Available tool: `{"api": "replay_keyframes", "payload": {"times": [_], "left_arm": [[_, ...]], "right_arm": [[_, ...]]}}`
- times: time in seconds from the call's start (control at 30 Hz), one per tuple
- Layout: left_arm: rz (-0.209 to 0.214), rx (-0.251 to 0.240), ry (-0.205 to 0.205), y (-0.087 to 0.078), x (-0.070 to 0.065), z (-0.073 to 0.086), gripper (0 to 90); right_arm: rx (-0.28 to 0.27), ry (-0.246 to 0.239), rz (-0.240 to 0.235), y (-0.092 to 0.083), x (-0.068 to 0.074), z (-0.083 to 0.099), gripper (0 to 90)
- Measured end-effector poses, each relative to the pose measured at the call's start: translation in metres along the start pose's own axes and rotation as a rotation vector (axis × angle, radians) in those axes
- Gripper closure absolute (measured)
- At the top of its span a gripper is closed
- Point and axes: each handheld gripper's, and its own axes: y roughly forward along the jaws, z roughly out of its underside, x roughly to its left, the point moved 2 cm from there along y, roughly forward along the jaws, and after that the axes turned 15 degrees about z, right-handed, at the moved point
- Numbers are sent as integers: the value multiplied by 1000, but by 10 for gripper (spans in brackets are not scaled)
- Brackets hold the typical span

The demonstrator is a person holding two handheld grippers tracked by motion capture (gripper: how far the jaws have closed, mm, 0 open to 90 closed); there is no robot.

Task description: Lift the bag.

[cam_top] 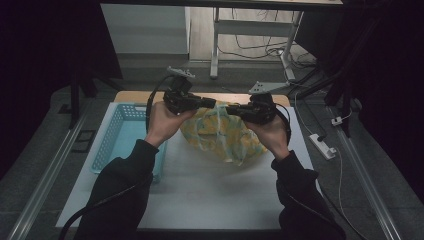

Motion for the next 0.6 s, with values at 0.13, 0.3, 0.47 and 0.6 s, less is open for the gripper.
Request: {"api": "replay_keyframes", "payload": {"times": [0.13, 0.3, 0.47, 0.6], "left_arm": [[5, -18, 6, -6, -2, -9, 900], [10, -42, 5, -12, -4, -18, 900], [7, -53, 13, -18, -6, -27, 900], [4, -67, 19, -22, -9, -35, 900]], "right_arm": [[-13, 1, -1, -4, 0, -9, 900], [-22, -1, -4, -8, -1, -21, 900], [-34, -3, -5, -12, -2, -32, 900], [-43, -5, 3, -15, -4, -41, 900]]}}
